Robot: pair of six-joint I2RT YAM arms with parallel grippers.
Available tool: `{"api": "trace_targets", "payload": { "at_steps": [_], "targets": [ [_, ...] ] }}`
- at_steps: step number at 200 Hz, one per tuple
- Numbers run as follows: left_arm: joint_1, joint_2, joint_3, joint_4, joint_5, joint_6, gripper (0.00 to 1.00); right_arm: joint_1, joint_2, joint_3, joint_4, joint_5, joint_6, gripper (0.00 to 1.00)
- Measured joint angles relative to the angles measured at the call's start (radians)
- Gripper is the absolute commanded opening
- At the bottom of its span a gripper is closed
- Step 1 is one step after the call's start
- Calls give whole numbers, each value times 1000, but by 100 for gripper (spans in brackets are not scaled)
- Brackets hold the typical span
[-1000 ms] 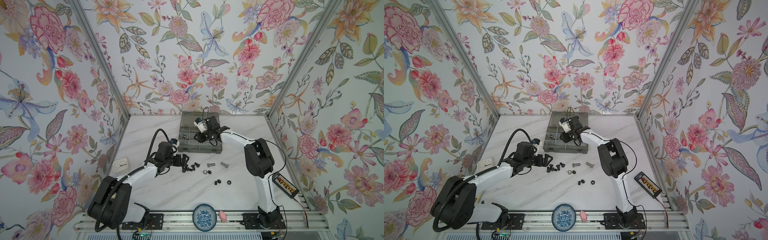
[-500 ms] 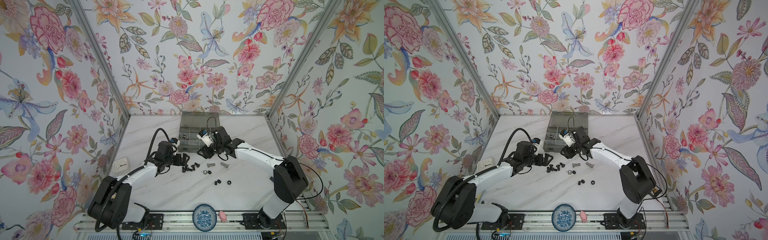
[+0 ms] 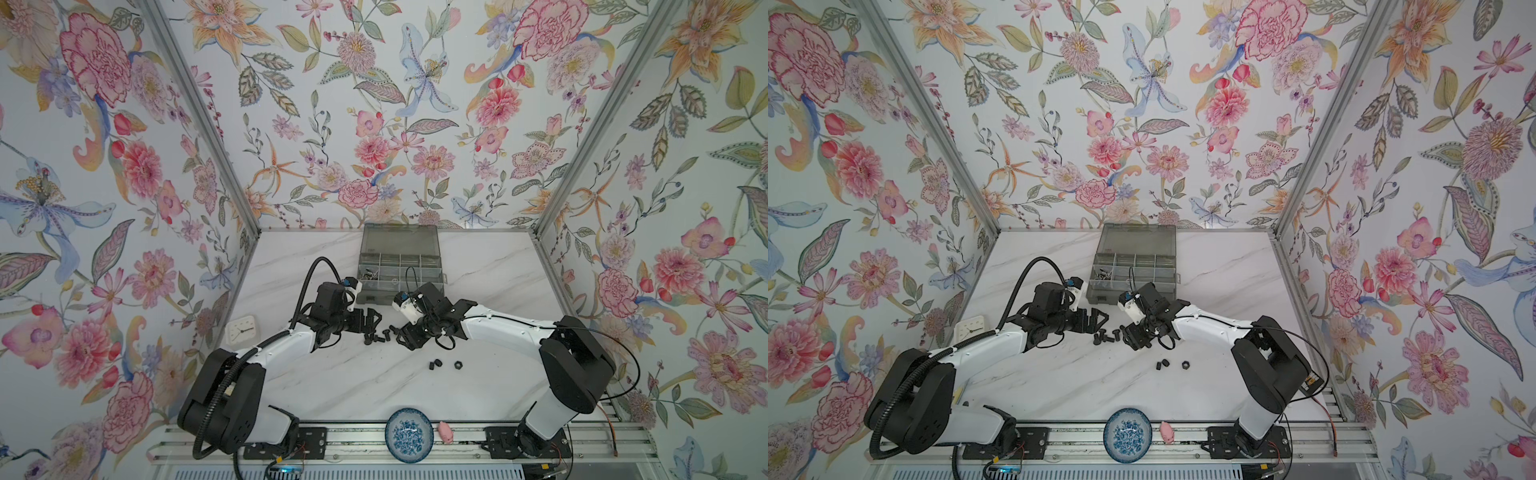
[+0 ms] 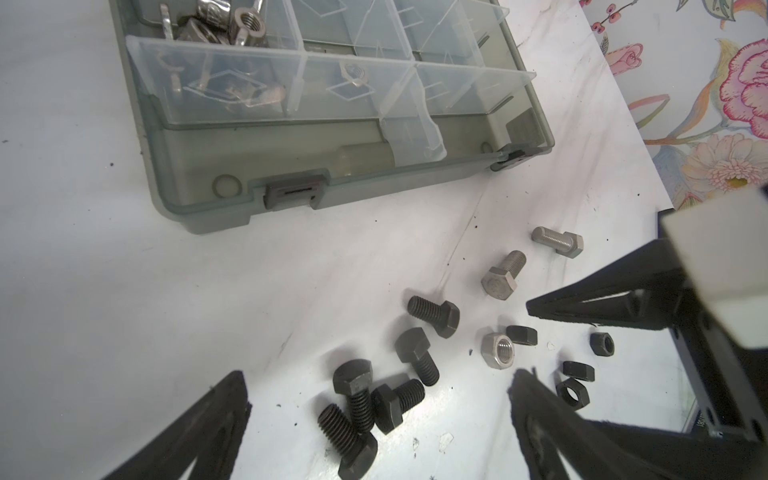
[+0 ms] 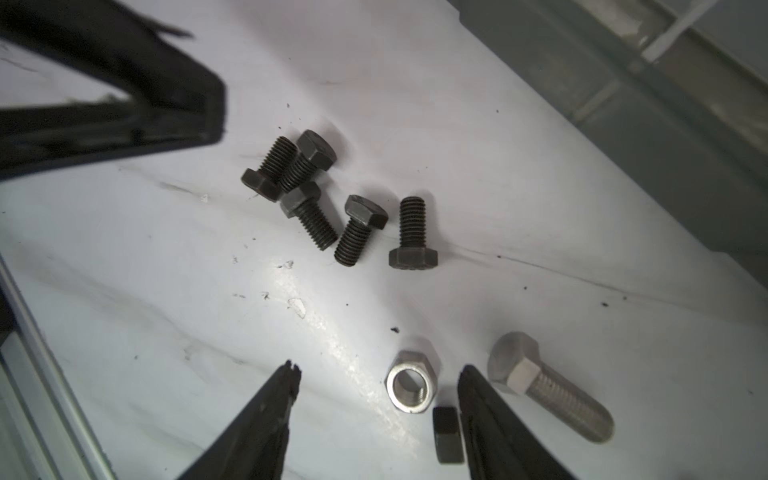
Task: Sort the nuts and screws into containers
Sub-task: 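Move the right gripper back from the box toward the pile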
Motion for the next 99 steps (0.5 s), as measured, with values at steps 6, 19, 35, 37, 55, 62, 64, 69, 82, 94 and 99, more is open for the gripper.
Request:
{"api": "trace_targets", "payload": {
  "at_steps": [6, 19, 35, 37, 55, 62, 64, 69, 82, 94, 99],
  "targets": [
    [0, 0, 0, 0, 5, 0, 100, 0, 9, 0, -5, 10, 5, 65],
    [1, 0, 0, 0, 14, 0, 99, 0, 26, 2, -21, 28, 17, 64],
    [1, 0, 0, 1, 26, 0, 99, 2, 34, 8, -47, 43, 28, 63],
    [1, 0, 0, 1, 27, 0, 99, 3, 34, 9, -49, 44, 31, 63],
    [1, 0, 0, 1, 32, 0, 99, 9, 35, 15, -62, 50, 38, 62],
    [1, 0, 0, 1, 33, 0, 99, 12, 35, 16, -63, 50, 42, 62],
    [1, 0, 0, 1, 33, 0, 99, 13, 35, 16, -64, 50, 41, 61],
    [2, 0, 0, 1, 35, 0, 99, 16, 35, 16, -66, 50, 43, 61],
    [2, 0, 0, 1, 35, 0, 100, 21, 35, 17, -72, 50, 46, 60],
    [2, 0, 0, 1, 35, 0, 99, 27, 35, 17, -73, 50, 49, 59],
    [2, 0, 0, 1, 35, 0, 99, 28, 37, 17, -73, 50, 49, 59]
  ]
}}
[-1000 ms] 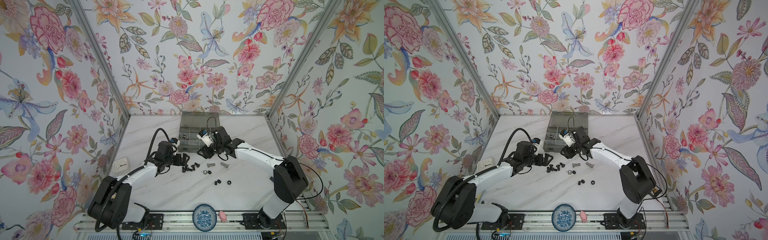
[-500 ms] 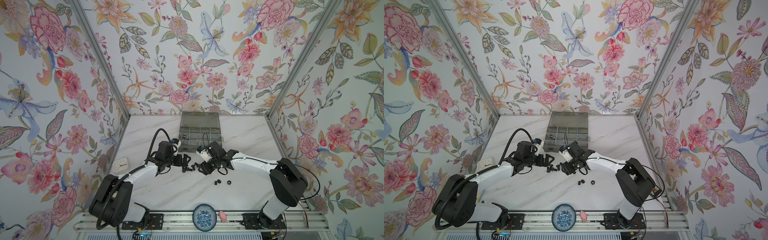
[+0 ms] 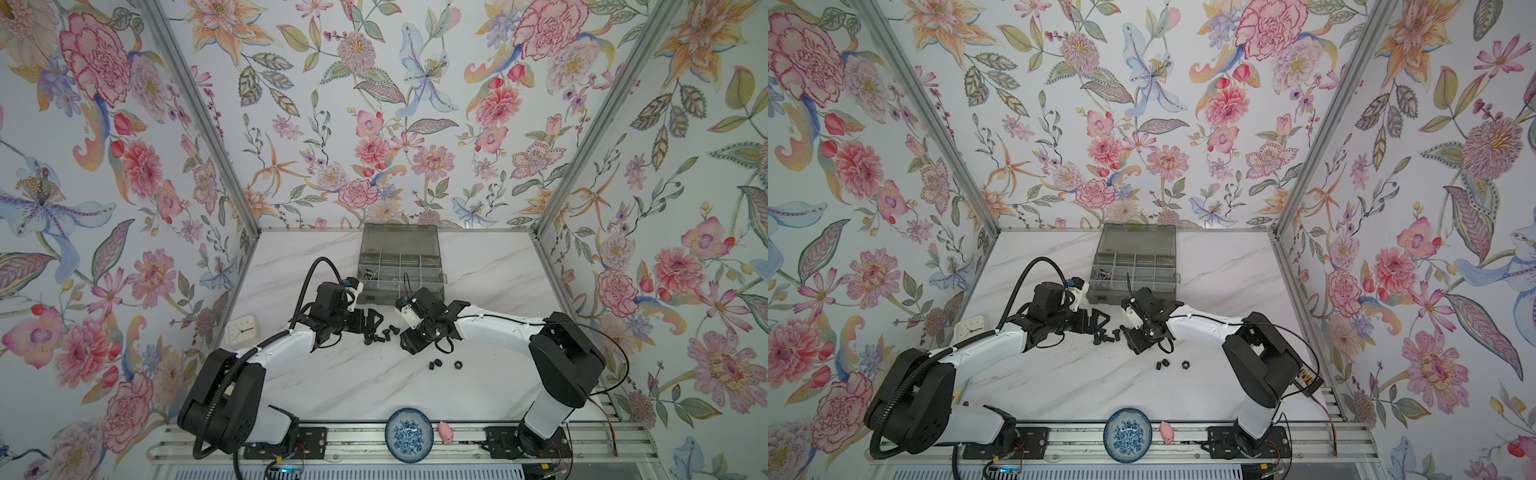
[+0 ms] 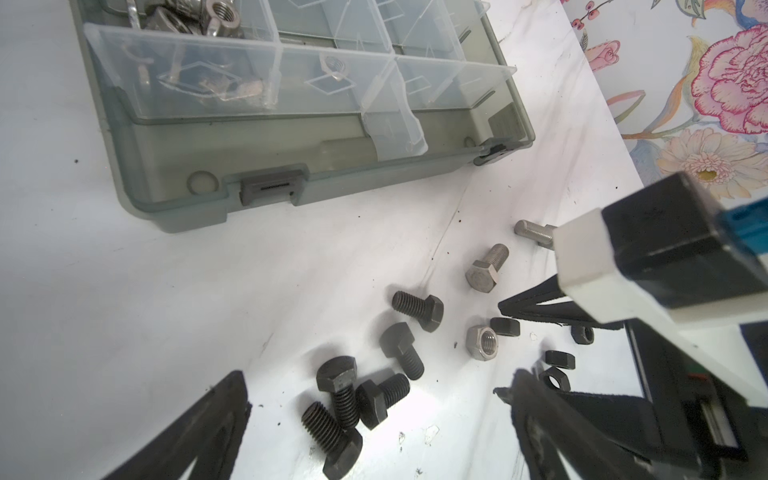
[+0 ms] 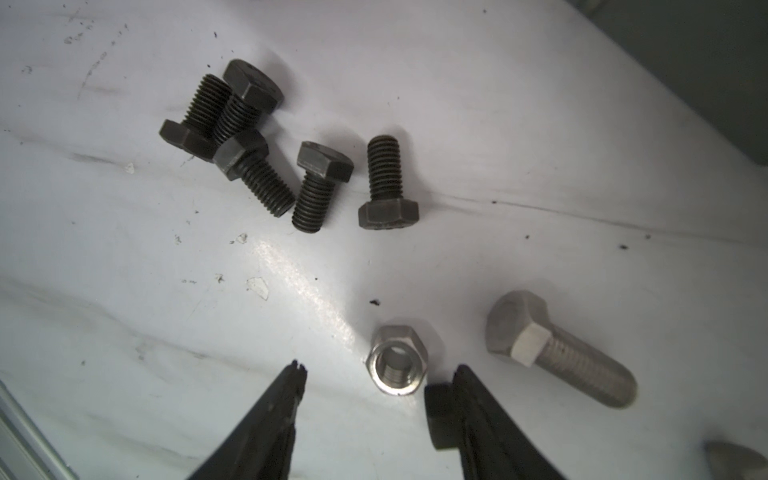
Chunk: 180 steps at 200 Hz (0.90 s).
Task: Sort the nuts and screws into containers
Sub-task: 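Move the right gripper back from the box toward the pile, then lower the right gripper and close it on another silver hex nut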
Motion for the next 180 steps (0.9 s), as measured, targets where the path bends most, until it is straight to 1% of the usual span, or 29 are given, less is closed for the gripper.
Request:
{"api": "trace_targets", "payload": {
  "at_steps": [60, 115, 180],
  "targets": [
    [3, 0, 0, 0, 0, 0, 99, 5, 44, 5, -3, 11, 8, 53],
    [7, 0, -7, 0, 0, 0, 99, 8, 57, 10, -10, 23, 15, 39],
    [11, 0, -7, 0, 0, 0, 99, 21, 68, 11, -30, 31, 14, 32]
  ]
}}
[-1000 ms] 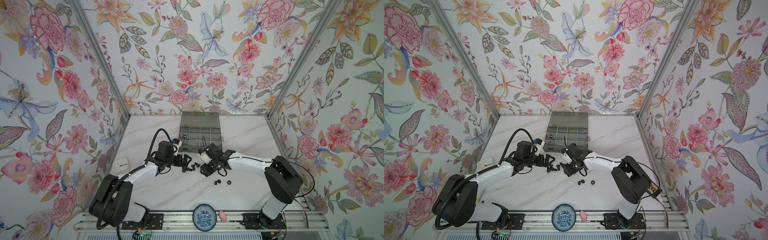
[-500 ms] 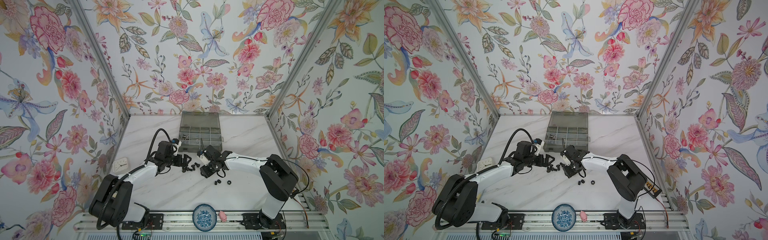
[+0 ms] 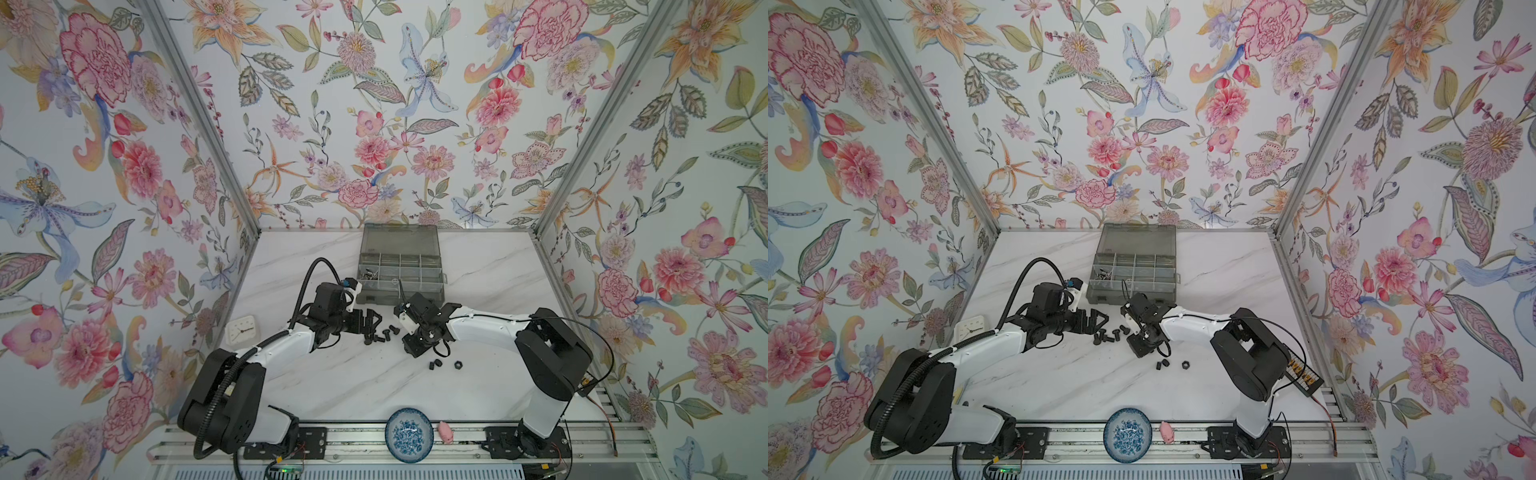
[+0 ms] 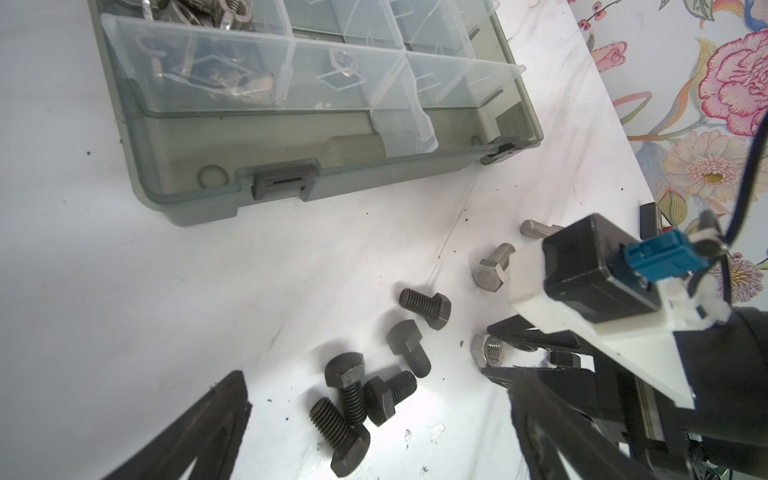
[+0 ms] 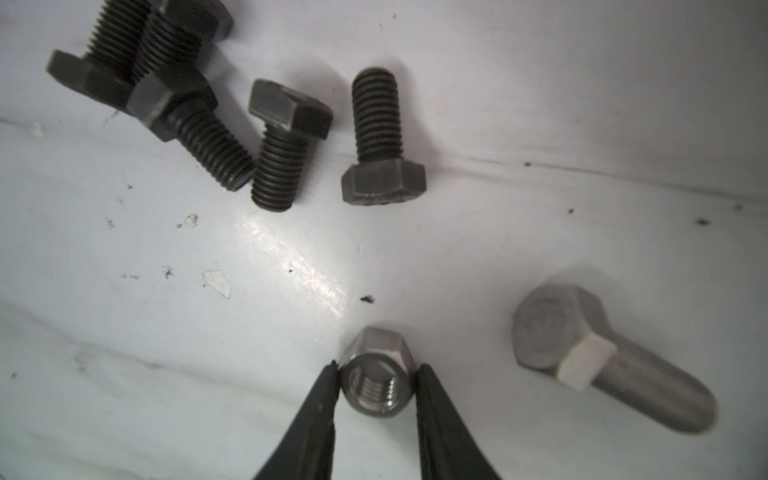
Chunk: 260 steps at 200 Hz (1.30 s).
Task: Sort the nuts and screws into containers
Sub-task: 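Lower the right gripper and close it on another silver hex nut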
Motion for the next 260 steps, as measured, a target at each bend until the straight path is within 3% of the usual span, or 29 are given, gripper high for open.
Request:
{"api": "trace_targets", "payload": {
  "at_steps": [74, 113, 155, 260],
  "targets": [
    [1, 0, -5, 0, 0, 0, 99, 2, 19, 21, -2, 14, 0, 31],
    [6, 0, -7, -1, 0, 5, 99, 2, 22, 27, -2, 15, 1, 15],
    [8, 0, -19, 0, 0, 7, 99, 2, 21, 27, -2, 16, -5, 7],
    [11, -5, -40, 9, 0, 7, 99, -42, -3, 61, -15, -13, -61, 6]
  ]
}}
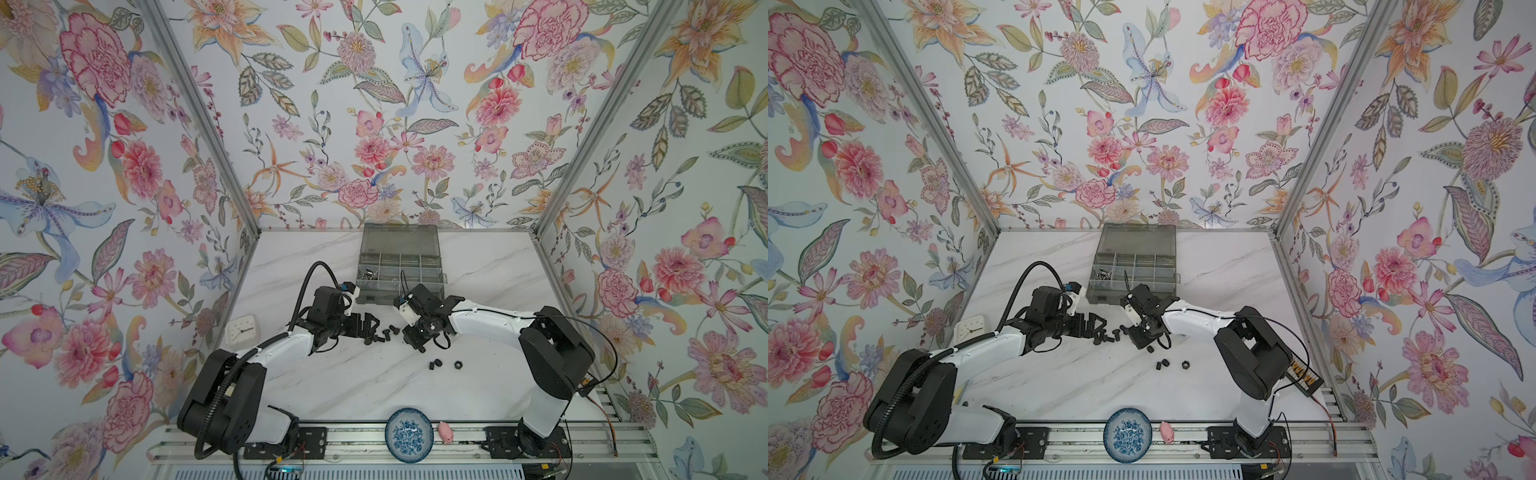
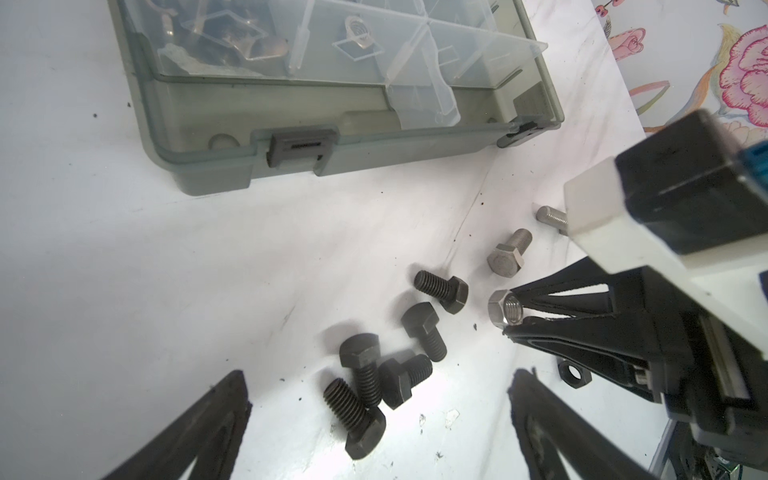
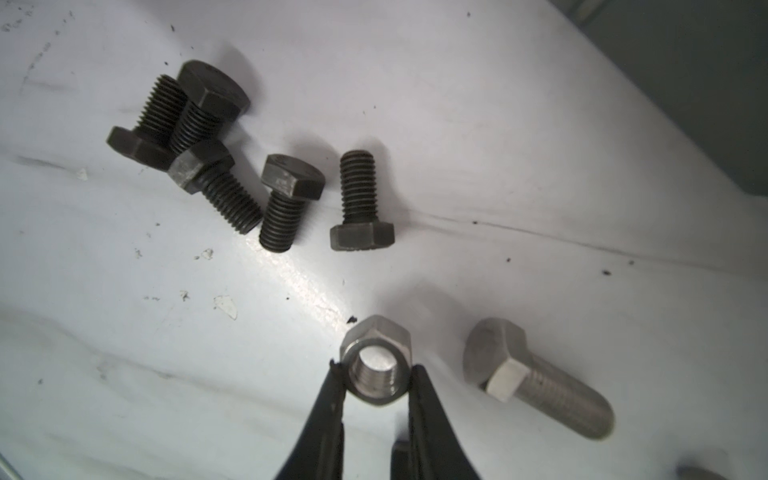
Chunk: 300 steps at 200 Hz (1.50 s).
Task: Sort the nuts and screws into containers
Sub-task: 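Lift the silver hex nut with the right gripper and carry it over the box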
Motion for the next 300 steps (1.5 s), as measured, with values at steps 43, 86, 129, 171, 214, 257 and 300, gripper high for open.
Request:
{"api": "trace_targets", "payload": {
  "at_steps": [43, 86, 129, 171, 214, 257, 300],
  "targets": [
    [0, 0, 0, 0, 0, 0, 99, -12, -3, 29, -6, -18, -18, 6],
    [0, 0, 0, 0, 0, 0, 99, -53, -11, 90, -7, -32, -51, 6],
    [2, 0, 0, 0, 3, 0, 99, -108, -8, 188, -12, -49, -96, 6],
    [6, 0, 0, 1, 18, 0, 99, -185, 58, 352, -13, -71, -142, 6],
    [6, 0, 0, 12, 26, -1, 99, -233, 240, 567, -19, -79, -168, 5],
    [6, 0, 0, 38, 26, -11, 99, -232, 407, 763, -45, -89, -173, 5],
    [6, 0, -3, 62, 30, -27, 99, -232, 480, 841, -60, -101, -169, 6]
  ]
}}
